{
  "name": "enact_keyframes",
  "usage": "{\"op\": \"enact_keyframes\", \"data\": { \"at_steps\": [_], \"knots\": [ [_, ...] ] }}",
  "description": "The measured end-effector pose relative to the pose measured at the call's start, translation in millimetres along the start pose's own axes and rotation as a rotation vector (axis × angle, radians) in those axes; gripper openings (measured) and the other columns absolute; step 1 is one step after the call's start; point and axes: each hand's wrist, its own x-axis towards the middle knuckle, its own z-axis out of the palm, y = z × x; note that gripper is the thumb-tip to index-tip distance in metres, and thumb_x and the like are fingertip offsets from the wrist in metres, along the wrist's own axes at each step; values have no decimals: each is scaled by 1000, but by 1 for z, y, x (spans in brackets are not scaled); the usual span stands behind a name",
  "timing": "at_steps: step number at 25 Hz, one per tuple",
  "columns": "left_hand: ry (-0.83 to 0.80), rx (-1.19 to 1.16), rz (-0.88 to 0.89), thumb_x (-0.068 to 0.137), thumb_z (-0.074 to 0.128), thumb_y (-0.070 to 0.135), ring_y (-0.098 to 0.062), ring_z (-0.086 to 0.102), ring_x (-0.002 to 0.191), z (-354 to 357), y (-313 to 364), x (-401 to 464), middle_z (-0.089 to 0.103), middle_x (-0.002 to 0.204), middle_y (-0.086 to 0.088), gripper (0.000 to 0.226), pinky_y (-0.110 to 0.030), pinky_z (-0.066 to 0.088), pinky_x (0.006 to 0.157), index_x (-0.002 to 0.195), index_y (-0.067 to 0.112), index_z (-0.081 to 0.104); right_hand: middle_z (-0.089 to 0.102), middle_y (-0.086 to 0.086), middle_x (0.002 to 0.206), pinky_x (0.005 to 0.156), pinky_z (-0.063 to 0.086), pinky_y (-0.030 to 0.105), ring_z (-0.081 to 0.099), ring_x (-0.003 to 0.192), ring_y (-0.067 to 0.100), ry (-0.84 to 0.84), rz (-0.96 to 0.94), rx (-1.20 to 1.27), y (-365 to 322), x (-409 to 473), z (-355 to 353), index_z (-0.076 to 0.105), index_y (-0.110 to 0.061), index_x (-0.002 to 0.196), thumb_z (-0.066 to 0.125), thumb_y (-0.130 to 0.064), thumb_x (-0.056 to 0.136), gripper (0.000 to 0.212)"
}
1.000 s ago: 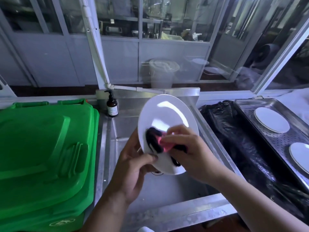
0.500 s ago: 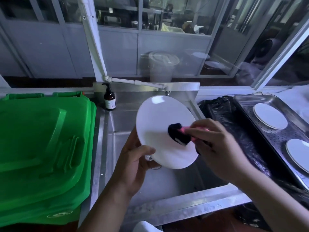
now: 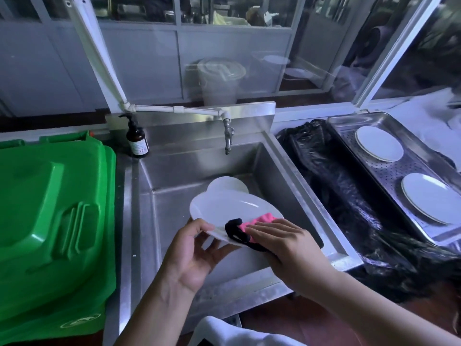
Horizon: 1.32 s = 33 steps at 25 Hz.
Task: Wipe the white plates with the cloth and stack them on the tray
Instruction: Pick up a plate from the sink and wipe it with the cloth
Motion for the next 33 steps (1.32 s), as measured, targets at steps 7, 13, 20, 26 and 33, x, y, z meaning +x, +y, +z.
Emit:
{"op": "enact_keyframes", "data": {
  "at_steps": [7,13,20,26,33],
  "knots": [
    [155,392,94,79,76,37,-21,54,108,9,-8,21,58,109,-3,38,-49,46,102,110,19,64,51,-24,54,52,36,25,46,55,10,-101,271,277,27,9,-22,74,-27,108,68,-20,89,21],
    [51,558,110,67,80,54,-21,57,97,-11,9,23,65,105,-4,71,-40,43,84,126,18,65,73,11,107,87,56,46,70,94,26,-89,1041,1489,67,-1,-34,76,-15,107,69,-6,82,27],
    [-538,413,161,78,82,15,-40,62,114,-35,1,-1,61,134,-13,88,-58,62,75,154,28,40,74,4,96,79,60,32,71,87,18,-237,986,1821,98,-16,-21,77,-13,103,100,-29,47,62],
    [-390,524,276,76,71,5,-35,63,118,-14,-26,-8,64,131,-13,72,-58,55,90,142,31,55,72,12,108,102,47,55,66,98,30,-257,1092,1660,112,-20,-12,72,-10,112,73,-15,87,26],
    [-277,639,336,76,70,0,-24,65,115,9,-65,-13,67,130,-9,70,-40,60,79,137,32,60,69,13,76,75,58,58,66,70,31,11,1245,1017,109,-17,-14,73,-13,81,61,4,89,23]
  ]
}}
